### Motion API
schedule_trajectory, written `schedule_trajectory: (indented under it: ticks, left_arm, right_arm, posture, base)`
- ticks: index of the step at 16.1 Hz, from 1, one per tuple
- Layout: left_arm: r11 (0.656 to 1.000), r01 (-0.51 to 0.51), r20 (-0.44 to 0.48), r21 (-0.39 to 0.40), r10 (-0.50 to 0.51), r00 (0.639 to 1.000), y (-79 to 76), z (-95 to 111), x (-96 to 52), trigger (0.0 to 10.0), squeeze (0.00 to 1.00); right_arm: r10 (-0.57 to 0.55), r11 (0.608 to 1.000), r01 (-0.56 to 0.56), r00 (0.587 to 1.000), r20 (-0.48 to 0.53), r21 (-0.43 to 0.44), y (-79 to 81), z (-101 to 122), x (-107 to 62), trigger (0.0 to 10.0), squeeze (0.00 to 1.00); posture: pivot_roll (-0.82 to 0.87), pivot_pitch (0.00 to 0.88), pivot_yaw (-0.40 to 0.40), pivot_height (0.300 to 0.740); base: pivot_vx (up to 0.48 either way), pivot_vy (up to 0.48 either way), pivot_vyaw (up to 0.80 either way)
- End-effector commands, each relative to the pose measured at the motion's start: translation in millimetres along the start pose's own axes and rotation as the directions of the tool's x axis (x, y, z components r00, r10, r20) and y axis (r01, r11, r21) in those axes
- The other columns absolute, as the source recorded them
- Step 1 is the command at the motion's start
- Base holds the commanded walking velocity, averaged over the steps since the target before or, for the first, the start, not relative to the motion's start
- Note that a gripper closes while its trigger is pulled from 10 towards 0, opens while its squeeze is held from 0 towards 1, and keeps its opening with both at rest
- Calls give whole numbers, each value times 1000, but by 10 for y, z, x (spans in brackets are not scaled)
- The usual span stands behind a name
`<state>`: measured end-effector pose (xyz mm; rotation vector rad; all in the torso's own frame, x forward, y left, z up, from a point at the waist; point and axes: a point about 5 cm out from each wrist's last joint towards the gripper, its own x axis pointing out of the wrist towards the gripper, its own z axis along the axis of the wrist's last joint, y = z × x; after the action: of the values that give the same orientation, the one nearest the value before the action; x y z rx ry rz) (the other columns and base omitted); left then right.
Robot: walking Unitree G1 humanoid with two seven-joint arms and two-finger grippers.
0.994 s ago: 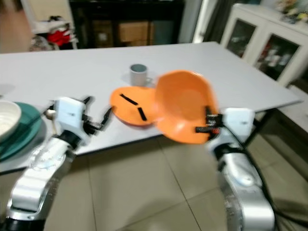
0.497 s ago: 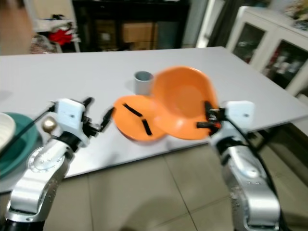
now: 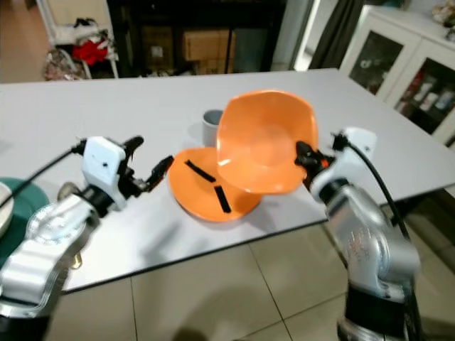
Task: Setting the table
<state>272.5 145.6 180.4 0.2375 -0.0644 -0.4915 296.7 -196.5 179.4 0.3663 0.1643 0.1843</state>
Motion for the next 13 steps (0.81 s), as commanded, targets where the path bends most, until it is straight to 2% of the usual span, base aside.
schedule_trajectory:
  ticks: [1,4,6,9,13]
  left_arm:
    - [999,49,7,-1,-49,999,-22,49,13,10000,0]
    - [984,176,-6,13,-176,984,-56,120,-4,10000,0]
    - [952,306,-54,23,-304,951,-107,122,-59,10000,0]
    - [940,341,-64,4,-340,938,-110,130,-64,10000,0]
    - [922,386,-126,4,-382,915,-150,67,-123,10000,0]
  right_arm:
    - [44,998,-44,999,-6,37,47,56,64,10000,0]
    - [58,991,-43,992,-113,126,7,52,242,10000,0]
    - [24,970,41,964,-264,239,-104,-4,402,10000,0]
    - [79,923,44,951,-300,383,-136,-47,540,10000,0]
    - [126,883,40,940,-318,468,-85,-103,689,10000,0]
  posture:
    - [-133,0,-72,740]
    - [-127,0,-70,740]
    - [-125,0,-69,740]
    - [-123,0,-66,740]
    - [-113,0,-73,740]
  base:
    - [0,0,0]
    - [0,0,0]
    - [0,0,0]
    - [0,0,0]
    - [0,0,0]
